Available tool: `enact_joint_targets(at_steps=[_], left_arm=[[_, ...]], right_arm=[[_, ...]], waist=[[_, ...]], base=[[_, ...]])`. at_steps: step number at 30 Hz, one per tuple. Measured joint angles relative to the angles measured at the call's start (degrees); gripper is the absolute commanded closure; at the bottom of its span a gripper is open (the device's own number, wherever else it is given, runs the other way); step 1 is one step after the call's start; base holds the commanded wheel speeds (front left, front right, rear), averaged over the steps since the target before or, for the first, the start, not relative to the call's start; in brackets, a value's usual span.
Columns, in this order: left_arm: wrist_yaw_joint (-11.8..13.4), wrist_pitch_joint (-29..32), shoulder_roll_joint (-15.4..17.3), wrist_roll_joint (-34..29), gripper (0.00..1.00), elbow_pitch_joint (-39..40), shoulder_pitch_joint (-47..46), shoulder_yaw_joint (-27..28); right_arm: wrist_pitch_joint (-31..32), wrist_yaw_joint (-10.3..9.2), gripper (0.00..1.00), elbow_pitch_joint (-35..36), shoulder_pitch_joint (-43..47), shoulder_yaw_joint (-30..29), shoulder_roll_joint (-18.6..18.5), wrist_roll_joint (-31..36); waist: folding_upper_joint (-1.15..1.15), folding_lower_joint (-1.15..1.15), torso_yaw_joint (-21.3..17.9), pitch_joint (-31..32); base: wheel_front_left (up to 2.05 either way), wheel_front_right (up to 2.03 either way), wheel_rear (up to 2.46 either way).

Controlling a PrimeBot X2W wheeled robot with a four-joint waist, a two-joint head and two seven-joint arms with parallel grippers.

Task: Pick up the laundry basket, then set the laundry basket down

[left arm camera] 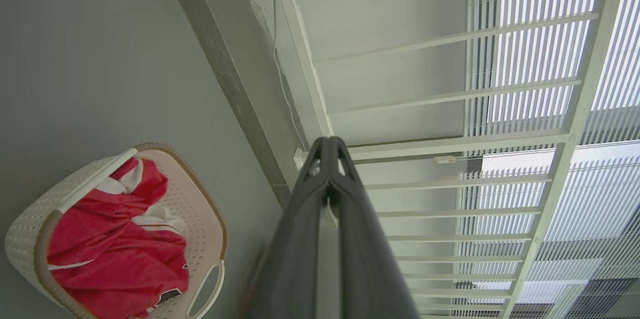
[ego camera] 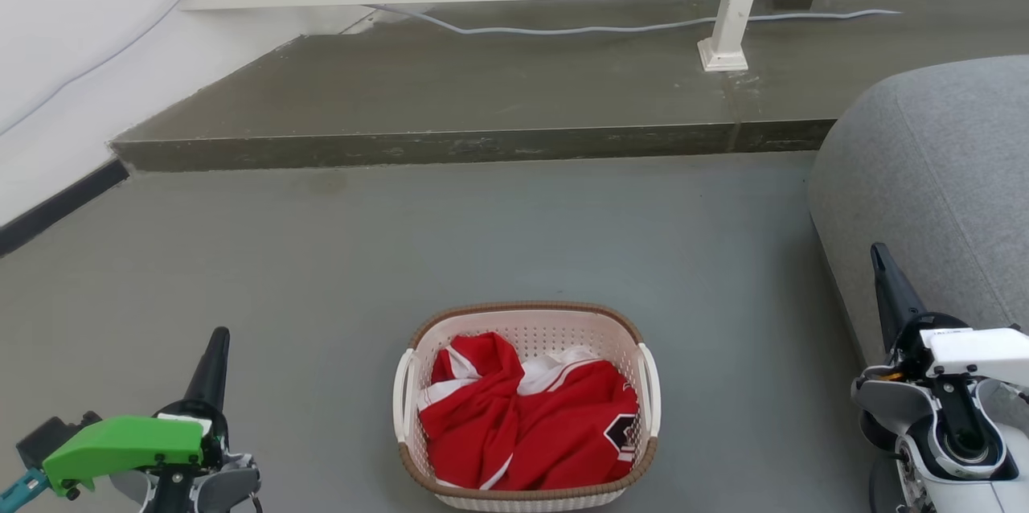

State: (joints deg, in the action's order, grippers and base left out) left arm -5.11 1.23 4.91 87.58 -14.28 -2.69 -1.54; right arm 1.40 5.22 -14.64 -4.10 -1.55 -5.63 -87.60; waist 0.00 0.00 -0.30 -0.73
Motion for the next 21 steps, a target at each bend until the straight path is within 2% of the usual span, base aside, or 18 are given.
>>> enact_joint_targets(at_steps=[11,21], left_arm=[[-1.7,1.8,-0.1,7.5,1.0,-0.7,0.0,1.8],[-1.7,1.8,-0.1,7.5,1.0,-1.1,-0.2,1.9]], right_arm=[[1.7,1.32,1.0,-0.6,0.0,-2.2,0.6,-7.2],[1.7,1.32,1.0,-0.8,0.0,-2.2,0.8,-7.3]], waist=[[0.0,0.0,0.3,0.6],[0.0,0.0,0.3,0.6]], base=[[0.0,0.0,0.0],[0.0,0.0,0.0]])
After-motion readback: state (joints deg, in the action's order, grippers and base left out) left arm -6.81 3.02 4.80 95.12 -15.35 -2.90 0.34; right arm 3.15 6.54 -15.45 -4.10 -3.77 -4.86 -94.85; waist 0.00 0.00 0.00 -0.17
